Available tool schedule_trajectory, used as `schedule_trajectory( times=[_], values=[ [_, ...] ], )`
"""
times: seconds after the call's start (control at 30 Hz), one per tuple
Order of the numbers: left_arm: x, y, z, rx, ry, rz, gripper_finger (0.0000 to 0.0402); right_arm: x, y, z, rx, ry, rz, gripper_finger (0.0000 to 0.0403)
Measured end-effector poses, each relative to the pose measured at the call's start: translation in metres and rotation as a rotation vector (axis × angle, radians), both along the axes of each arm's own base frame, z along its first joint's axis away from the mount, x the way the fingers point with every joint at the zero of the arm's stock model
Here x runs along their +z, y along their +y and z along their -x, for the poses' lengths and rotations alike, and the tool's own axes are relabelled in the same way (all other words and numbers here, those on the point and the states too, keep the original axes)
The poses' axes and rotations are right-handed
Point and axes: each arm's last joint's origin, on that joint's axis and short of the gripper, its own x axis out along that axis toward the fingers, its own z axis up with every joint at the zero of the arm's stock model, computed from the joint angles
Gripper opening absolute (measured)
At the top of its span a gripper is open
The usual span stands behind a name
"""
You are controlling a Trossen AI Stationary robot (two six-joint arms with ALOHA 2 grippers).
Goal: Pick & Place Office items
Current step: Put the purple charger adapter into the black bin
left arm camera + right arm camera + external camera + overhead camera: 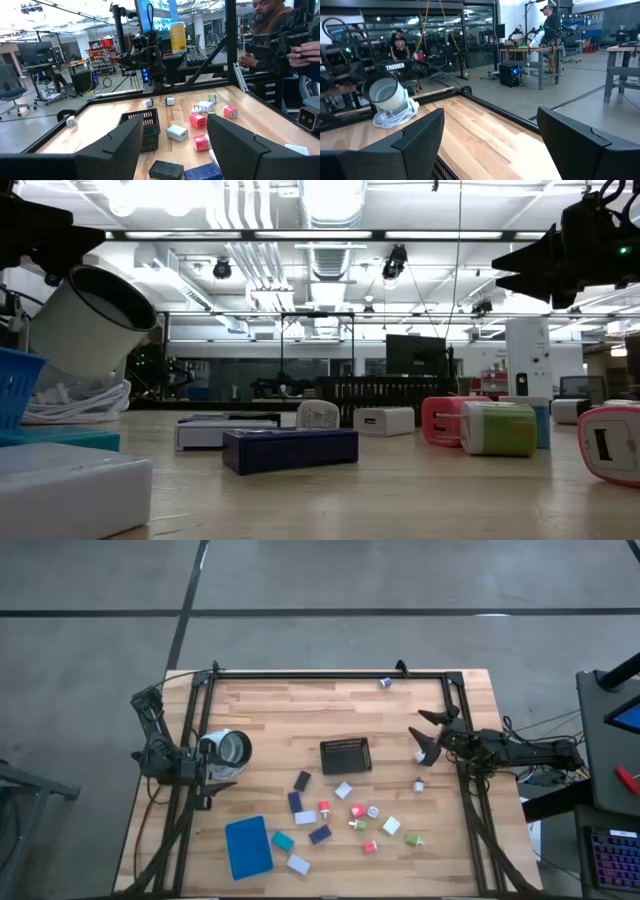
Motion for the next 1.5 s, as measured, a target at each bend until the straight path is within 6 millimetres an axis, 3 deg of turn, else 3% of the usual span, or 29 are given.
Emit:
schedule_trajectory(
  times=[0.53,0.7,0.9,1.1,1.5],
  values=[
    [0.000,0.000,0.000,0.000,0.000,0.000,0.0225,-0.001,-0.004,-0.003,-0.188,0.023,-0.020,0.0313],
    [0.000,0.000,0.000,0.000,0.000,0.000,0.0225,-0.001,-0.004,-0.014,-0.207,0.036,-0.024,0.0313],
    [0.000,0.000,0.000,0.000,0.000,0.000,0.0225,-0.001,-0.006,-0.026,-0.377,-0.016,-0.072,0.0313],
    [0.000,0.000,0.000,0.000,0.000,0.000,0.0225,-0.011,-0.006,-0.039,-0.433,0.070,-0.054,0.0313],
    [0.000,0.000,0.000,0.000,0.000,0.000,0.0225,0.009,-0.006,-0.084,-0.591,0.222,0.025,0.0313]
  ],
)
